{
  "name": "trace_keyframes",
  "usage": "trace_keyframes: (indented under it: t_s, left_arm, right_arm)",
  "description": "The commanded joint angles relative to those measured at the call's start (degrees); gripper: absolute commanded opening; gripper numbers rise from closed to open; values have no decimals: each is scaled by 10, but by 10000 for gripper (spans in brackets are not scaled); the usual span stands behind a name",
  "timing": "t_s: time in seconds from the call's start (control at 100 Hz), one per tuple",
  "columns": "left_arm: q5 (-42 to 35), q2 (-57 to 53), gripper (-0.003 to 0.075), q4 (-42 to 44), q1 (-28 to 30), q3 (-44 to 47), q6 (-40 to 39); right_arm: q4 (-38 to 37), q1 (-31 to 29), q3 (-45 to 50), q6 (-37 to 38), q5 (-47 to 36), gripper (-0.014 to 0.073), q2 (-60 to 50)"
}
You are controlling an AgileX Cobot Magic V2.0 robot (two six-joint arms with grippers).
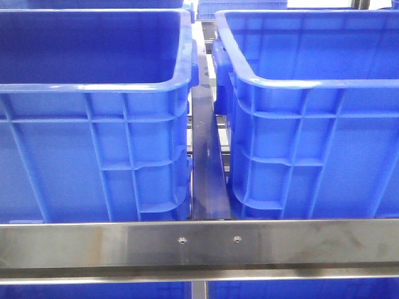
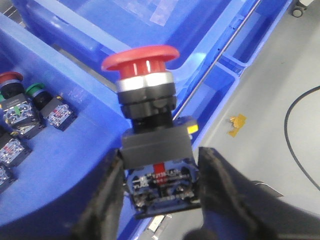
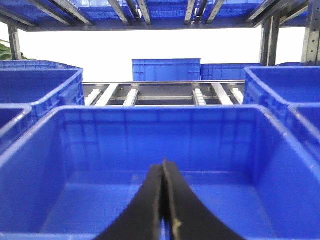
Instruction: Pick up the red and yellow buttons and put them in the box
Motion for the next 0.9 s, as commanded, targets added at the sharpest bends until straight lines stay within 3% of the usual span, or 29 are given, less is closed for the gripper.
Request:
trace_keyframes:
  t_s: [0.0,0.27,0.6,0.74,0.89]
  left_arm:
    - [-40,-13,83,3,-3,-16,1]
    - [-41,-13,83,3,-3,-16,1]
    - [-41,-13,83,3,-3,-16,1]
    - [-41,-13,83,3,-3,-16,1]
    - [-41,-13,83,3,-3,-16,1]
  right_arm:
    - [5,-1,-82,-2,44,-68,47]
    - [98,-1,-241,-2,241,-68,215]
    - [146,-1,-254,-2,262,-55,309]
    - [147,-1,-254,-2,262,97,310]
    - [155,-1,-254,-2,262,376,310]
